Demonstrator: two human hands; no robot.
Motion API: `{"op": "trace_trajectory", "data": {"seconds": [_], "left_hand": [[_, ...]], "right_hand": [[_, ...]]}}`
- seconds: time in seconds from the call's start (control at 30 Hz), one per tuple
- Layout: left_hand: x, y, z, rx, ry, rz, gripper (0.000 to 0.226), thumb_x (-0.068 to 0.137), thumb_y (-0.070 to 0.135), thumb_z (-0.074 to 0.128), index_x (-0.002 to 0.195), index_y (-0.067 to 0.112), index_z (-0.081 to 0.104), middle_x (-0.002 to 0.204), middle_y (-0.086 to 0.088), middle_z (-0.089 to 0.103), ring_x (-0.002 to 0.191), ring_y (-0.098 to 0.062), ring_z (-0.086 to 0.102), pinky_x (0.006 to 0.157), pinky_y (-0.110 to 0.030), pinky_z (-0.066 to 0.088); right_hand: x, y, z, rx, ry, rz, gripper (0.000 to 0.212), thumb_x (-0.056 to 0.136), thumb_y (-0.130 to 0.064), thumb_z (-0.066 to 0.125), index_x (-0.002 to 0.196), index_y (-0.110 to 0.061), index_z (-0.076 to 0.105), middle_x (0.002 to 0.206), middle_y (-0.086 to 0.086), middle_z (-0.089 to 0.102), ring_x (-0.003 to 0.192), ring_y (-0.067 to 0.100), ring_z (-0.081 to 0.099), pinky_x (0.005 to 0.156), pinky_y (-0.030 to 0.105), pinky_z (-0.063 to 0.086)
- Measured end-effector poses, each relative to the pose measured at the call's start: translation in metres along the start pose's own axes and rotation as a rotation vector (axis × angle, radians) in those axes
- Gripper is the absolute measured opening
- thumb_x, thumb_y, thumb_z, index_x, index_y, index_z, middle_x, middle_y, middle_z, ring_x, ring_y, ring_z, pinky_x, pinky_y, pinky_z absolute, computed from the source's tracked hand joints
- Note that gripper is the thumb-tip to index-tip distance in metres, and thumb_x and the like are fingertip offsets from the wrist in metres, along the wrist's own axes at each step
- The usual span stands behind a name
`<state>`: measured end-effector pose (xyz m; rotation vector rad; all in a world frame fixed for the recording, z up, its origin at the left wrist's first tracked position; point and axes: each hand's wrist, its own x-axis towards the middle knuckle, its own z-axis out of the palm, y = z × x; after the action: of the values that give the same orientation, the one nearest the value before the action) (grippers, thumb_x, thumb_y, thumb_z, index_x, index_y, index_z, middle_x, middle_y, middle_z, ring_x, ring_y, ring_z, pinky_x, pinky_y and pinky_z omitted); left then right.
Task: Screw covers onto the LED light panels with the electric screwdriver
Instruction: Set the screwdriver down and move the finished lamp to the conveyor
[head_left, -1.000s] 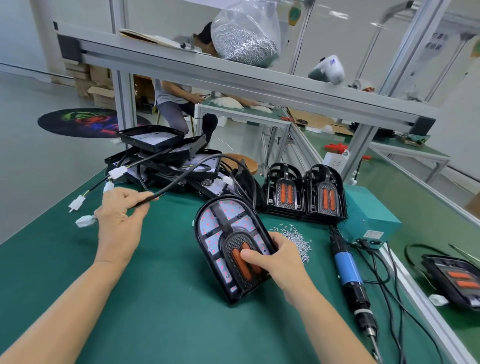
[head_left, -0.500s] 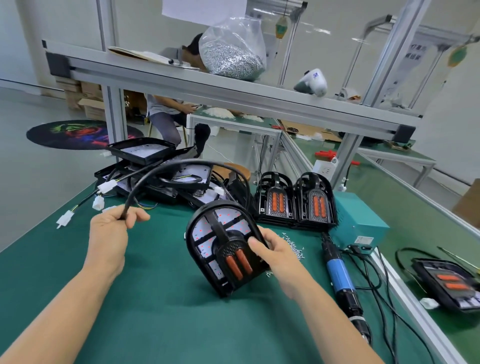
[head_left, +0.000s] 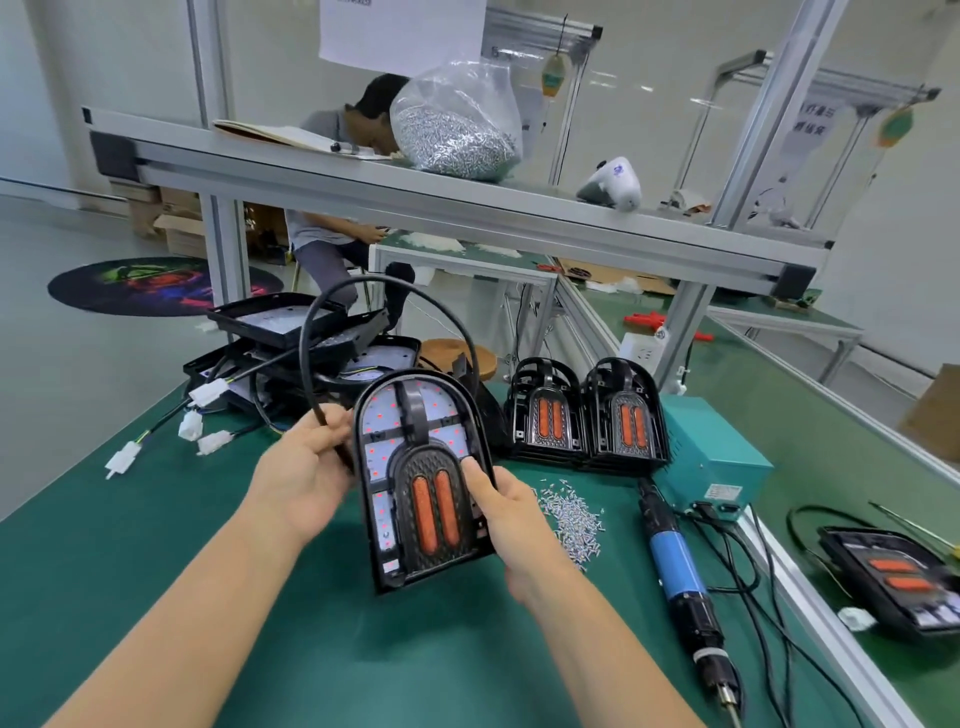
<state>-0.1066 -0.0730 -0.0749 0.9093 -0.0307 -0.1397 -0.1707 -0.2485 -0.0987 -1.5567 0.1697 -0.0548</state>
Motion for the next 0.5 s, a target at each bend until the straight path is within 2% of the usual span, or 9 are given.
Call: {"op": "trace_trajectory", "data": {"seconds": [0.1,0.17,0.2,0.27,0.37,0.43,0.47,0.5], "left_hand": [[-0.01,-0.006,0.007,-0.092,-0.091,-0.116,0.021,0.099,0.021,0.036,0.098,0.015,0.056,0.102,-0.006,0.063,0.085,-0.022,0.063,0.078,-0.037,0.05],[-0.016,-0.008,0.013,-0.078,-0.201,-0.119,0.04,0.098,0.038,0.039,0.115,0.009,0.06,0.114,-0.01,0.067,0.098,-0.026,0.067,0.079,-0.038,0.055],[-0.018,-0.01,0.017,-0.04,-0.213,-0.099,0.042,0.095,0.038,0.044,0.118,0.008,0.061,0.113,-0.011,0.069,0.097,-0.026,0.068,0.075,-0.036,0.057],[-0.019,-0.015,0.024,0.028,-0.171,-0.036,0.034,0.085,0.021,0.058,0.116,0.007,0.062,0.104,-0.014,0.071,0.083,-0.027,0.071,0.064,-0.035,0.058],[-0.016,-0.016,0.029,0.107,-0.097,0.024,0.024,0.087,0.002,0.055,0.109,0.007,0.062,0.098,-0.016,0.071,0.074,-0.026,0.07,0.061,-0.037,0.058],[-0.012,-0.016,0.026,0.13,-0.122,0.017,0.023,0.089,0.003,0.053,0.11,0.008,0.062,0.101,-0.017,0.071,0.077,-0.028,0.07,0.064,-0.039,0.058],[-0.011,-0.015,0.024,0.135,-0.138,0.011,0.024,0.089,0.004,0.054,0.11,0.009,0.063,0.102,-0.017,0.071,0.078,-0.029,0.07,0.063,-0.039,0.058],[-0.01,-0.015,0.023,0.131,-0.152,0.0,0.024,0.087,0.005,0.055,0.109,0.009,0.063,0.101,-0.017,0.071,0.078,-0.029,0.07,0.062,-0.038,0.058]], "right_hand": [[-0.001,-0.001,0.005,0.043,0.046,0.036,0.026,0.096,-0.043,0.057,0.085,-0.019,0.057,0.08,-0.003,0.06,0.071,0.012,0.05,0.068,0.025,0.041],[-0.003,-0.003,0.005,0.055,0.07,0.058,0.028,0.095,-0.044,0.058,0.087,-0.018,0.058,0.082,0.001,0.062,0.074,0.016,0.052,0.071,0.028,0.042],[-0.004,-0.003,0.005,0.055,0.075,0.066,0.028,0.095,-0.044,0.058,0.088,-0.016,0.059,0.084,0.002,0.063,0.076,0.017,0.053,0.073,0.029,0.043],[-0.005,-0.003,0.004,0.048,0.081,0.078,0.029,0.095,-0.044,0.058,0.09,-0.016,0.06,0.083,0.002,0.064,0.075,0.017,0.054,0.072,0.029,0.043],[-0.008,-0.003,-0.002,0.018,0.067,0.085,0.027,0.094,-0.046,0.058,0.085,-0.02,0.057,0.078,-0.002,0.059,0.069,0.013,0.052,0.067,0.025,0.042],[-0.011,-0.003,-0.008,0.034,0.022,0.097,0.026,0.092,-0.046,0.061,0.091,-0.021,0.056,0.082,-0.003,0.063,0.075,0.014,0.057,0.078,0.029,0.047],[-0.012,-0.004,-0.011,0.049,-0.005,0.11,0.031,0.089,-0.048,0.064,0.099,-0.02,0.058,0.093,-0.003,0.067,0.085,0.015,0.061,0.089,0.034,0.048],[-0.014,-0.005,-0.015,0.066,-0.037,0.133,0.044,0.084,-0.049,0.068,0.113,-0.018,0.058,0.108,-0.001,0.069,0.097,0.017,0.063,0.1,0.038,0.047]]}}
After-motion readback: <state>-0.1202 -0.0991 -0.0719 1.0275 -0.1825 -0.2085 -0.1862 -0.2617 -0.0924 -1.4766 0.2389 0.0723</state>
